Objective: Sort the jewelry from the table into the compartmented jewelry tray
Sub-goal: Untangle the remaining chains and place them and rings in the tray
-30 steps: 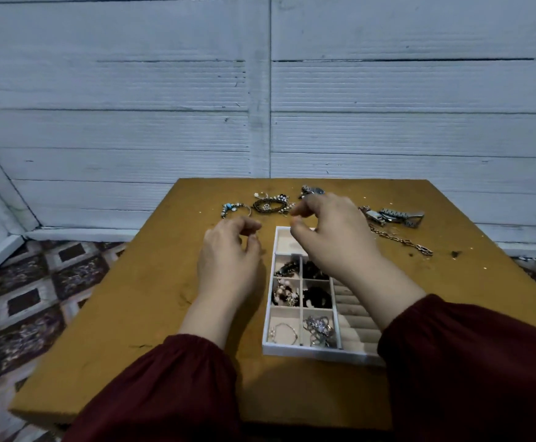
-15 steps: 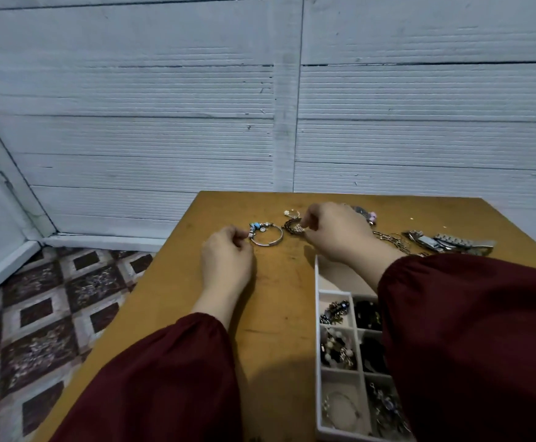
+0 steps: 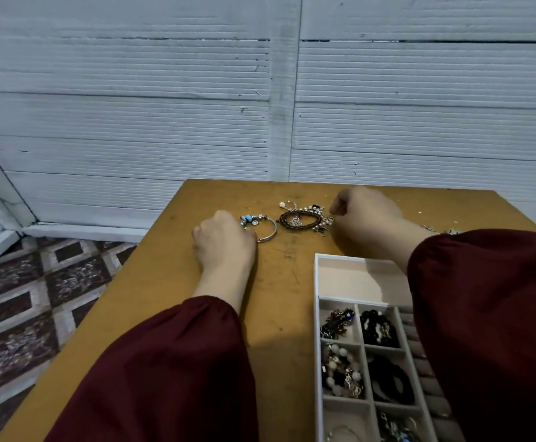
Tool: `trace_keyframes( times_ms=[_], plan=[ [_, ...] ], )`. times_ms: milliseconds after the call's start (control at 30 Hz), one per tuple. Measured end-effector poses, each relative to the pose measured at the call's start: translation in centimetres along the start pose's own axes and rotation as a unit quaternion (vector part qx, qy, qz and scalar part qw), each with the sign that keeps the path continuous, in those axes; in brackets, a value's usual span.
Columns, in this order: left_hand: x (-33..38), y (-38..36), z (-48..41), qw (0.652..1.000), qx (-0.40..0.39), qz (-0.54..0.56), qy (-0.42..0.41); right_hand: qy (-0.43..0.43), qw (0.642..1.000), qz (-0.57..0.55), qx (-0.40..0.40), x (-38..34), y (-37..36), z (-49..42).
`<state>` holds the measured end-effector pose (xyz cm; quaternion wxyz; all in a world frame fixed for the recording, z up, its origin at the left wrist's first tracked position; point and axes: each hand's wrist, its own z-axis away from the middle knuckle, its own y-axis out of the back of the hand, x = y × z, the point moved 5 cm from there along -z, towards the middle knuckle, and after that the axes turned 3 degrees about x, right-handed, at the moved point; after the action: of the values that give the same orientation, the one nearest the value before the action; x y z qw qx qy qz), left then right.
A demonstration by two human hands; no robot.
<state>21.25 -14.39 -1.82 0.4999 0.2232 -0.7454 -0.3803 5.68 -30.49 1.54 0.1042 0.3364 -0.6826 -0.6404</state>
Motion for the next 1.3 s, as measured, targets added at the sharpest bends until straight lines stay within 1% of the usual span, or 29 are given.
trace_keyframes(
  times_ms=[100, 167, 267, 367, 500, 667, 900, 1067, 1200, 1300],
  plan=[
    [-0.1, 0.0, -0.6, 1.0, -0.005, -0.007, 0.007, 0.008, 1.0, -0.005, -0.011, 0.3, 0.0, 0.0],
    [-0.1, -0.2, -0.8, 1.0, -0.012, -0.013, -0.002, 0.016, 1.0, -0.005, -0.019, 0.4, 0.1, 0.0],
    [0.4, -0.5, -0.6, 0.998, -0.012, -0.013, -0.058, 0.026, 0.999, 0.0, -0.027, 0.4, 0.0, 0.0],
    [1.0, -0.1, -0.2, 0.993, 0.006, 0.049, -0.105, 0.029, 0.999, 0.007, -0.03, 0.1, -0.3, 0.0],
    [0.9, 0.6, -0.2, 0.986, 0.03, 0.129, -0.103, 0.021, 0.999, 0.013, -0.034, -0.1, -0.5, -0.1],
    [0.6, 0.9, -0.3, 0.977, 0.031, 0.189, -0.098, 0.0, 0.999, -0.003, -0.048, -0.2, -0.8, -0.5],
    [0.7, 1.3, 0.0, 0.969, 0.036, 0.212, -0.118, 0.022, 0.999, -0.027, -0.024, 0.0, -0.8, -0.7],
    [0.7, 1.8, 0.2, 0.967, 0.064, 0.22, -0.114, 0.037, 0.998, -0.051, -0.013, 0.3, -0.7, -0.4],
    [0.9, 2.0, 0.7, 0.962, 0.074, 0.233, -0.121, 0.027, 0.996, -0.081, -0.008, 0.6, -0.4, -0.1],
    [1.1, 1.7, 1.0, 0.958, 0.056, 0.256, -0.116, 0.01, 0.994, -0.112, 0.005, 1.1, -0.2, 0.3]
  ],
)
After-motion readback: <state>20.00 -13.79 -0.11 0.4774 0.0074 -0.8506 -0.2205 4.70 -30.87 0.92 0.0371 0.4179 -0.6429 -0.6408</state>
